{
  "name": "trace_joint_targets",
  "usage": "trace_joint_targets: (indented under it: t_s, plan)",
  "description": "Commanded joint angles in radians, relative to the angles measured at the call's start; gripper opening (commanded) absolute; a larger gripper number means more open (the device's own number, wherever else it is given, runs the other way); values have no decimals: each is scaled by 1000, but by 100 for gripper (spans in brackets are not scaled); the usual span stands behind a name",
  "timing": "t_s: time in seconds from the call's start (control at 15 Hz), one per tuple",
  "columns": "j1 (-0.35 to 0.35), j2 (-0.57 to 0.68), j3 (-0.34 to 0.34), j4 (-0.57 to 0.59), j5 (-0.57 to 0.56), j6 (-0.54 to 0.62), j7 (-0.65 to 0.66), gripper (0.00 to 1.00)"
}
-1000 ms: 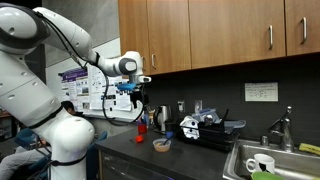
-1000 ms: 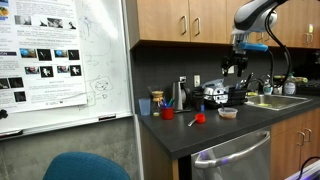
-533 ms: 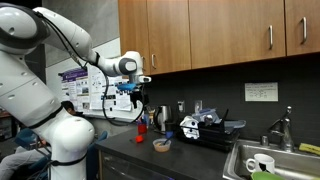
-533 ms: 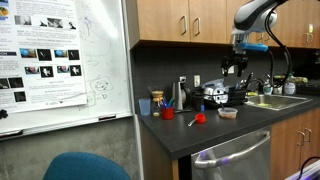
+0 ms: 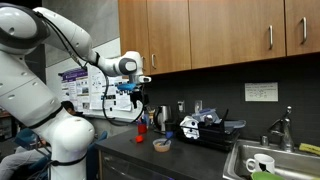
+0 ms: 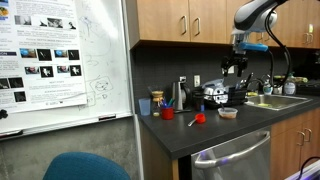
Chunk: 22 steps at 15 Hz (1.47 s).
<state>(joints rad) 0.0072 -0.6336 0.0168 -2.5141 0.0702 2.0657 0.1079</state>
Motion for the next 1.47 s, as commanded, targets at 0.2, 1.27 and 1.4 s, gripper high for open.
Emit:
trace_joint_targets:
  t_s: [0.2,1.27,1.4]
  plan:
    - [-4,0,3,3,2,-3,-2,100]
    - [-99,232,18,-22,-111,288,130,100]
    - [-115,273,16,-20,-138,315,159,100]
